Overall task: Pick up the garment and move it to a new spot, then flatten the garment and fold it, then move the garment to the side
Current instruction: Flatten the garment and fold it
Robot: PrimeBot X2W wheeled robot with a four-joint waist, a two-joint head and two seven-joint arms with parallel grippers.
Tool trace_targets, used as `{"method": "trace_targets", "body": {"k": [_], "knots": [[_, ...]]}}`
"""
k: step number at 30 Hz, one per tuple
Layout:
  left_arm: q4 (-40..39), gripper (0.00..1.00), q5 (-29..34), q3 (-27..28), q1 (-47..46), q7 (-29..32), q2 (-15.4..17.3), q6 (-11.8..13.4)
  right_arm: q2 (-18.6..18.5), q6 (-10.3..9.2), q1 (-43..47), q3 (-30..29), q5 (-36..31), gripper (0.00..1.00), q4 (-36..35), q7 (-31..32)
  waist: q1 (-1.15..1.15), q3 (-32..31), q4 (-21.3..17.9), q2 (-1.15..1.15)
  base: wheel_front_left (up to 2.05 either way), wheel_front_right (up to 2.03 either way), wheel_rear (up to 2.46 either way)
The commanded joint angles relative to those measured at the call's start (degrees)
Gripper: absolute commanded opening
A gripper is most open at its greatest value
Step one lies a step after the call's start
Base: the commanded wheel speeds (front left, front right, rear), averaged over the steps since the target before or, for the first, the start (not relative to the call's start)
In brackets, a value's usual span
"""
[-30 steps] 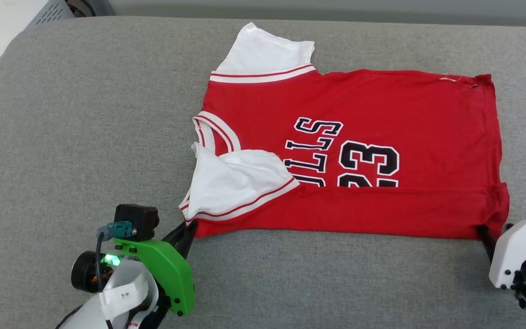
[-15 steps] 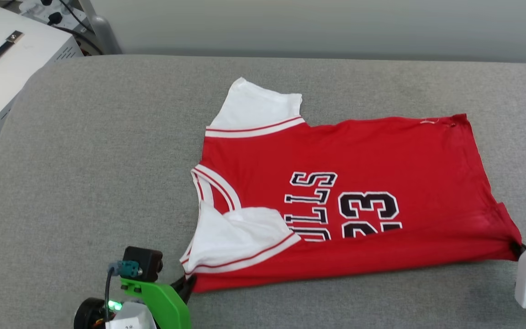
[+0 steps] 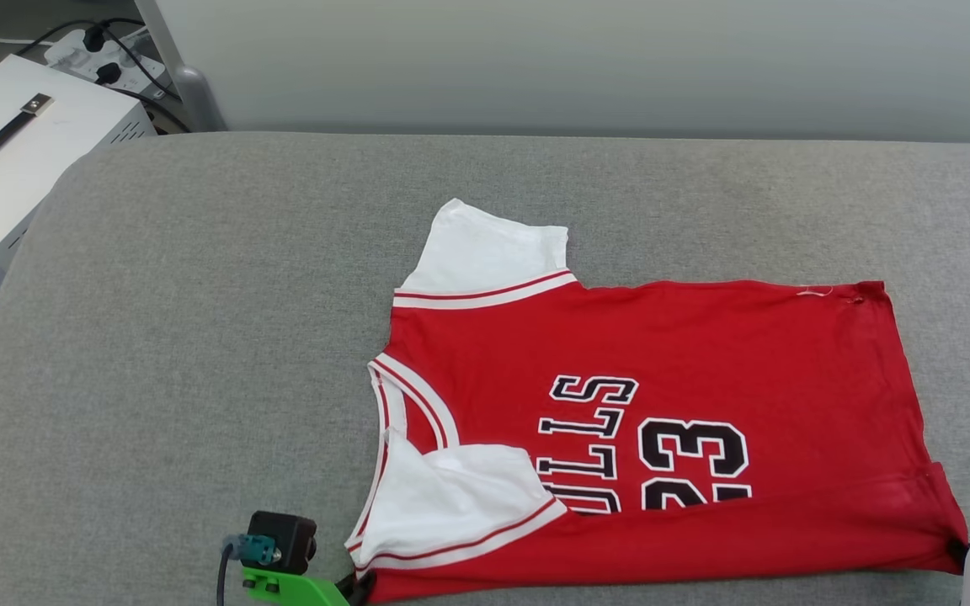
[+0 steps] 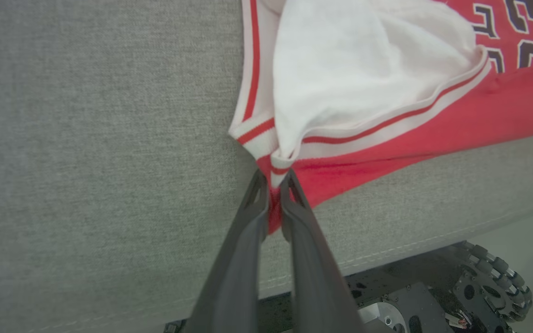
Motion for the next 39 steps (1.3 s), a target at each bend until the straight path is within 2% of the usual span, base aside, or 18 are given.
{"method": "trace_targets", "body": {"k": [1,4,8,15,21,28,33,39], "knots": [[0.9,1.0,0.0,0.1,0.2,-0.7,-0.1,0.0,-0.1,-0.09,0.7,-0.2,-0.3,1.0,0.2,-1.2,0.0,-0.1,-0.1,0.61,0.0,0.0,0.0],[1.7,1.0,0.6,0.5,-0.6,-2.1,-0.3,0.1,0.5,-0.09,0.2,-0.2,-0.3,1.0,0.5,-3.1,0.0,-0.4,-0.3,0.61,0.0,0.0,0.0],[1.3,1.0,2.1,2.3,-2.4,-7.1,-0.5,0.2,0.3,-0.09,-1.2,-0.1,-0.5,1.0,-1.0,-6.2,0.0,-1.1,-0.5,0.61,0.0,0.0,0.0],[1.1,1.0,5.9,7.6,-5.6,-21.8,-1.8,1.8,1.1,-0.09,-4.9,0.3,-1.6,1.0,-7.7,-16.5,0.0,-2.4,-1.0,0.61,0.0,0.0,0.0],[0.7,1.0,9.1,8.8,-7.2,-30.6,-2.8,0.1,2.1,-0.09,-6.1,2.8,-2.6,1.0,-11.8,-24.9,0.0,-2.5,-1.5,0.61,0.0,0.0,0.0],[0.5,1.0,11.8,11.5,-7.0,-32.1,-6.0,-1.3,4.4,-0.09,-5.6,2.9,-2.8,1.0,-12.7,-32.5,0.0,-1.4,-2.0,0.61,0.0,0.0,0.0],[-0.7,1.0,14.4,14.7,-7.0,-32.1,-8.5,-3.3,6.3,-0.09,-6.0,3.7,-3.4,1.0,-12.8,-36.7,0.0,0.2,-3.2,0.61,0.0,0.0,0.0],[0.1,1.0,17.0,15.9,-10.3,-32.1,-8.3,-6.4,7.9,-0.09,-7.7,5.4,-3.4,1.0,-12.3,-40.3,0.0,4.0,-6.2,0.61,0.0,0.0,0.0]]}}
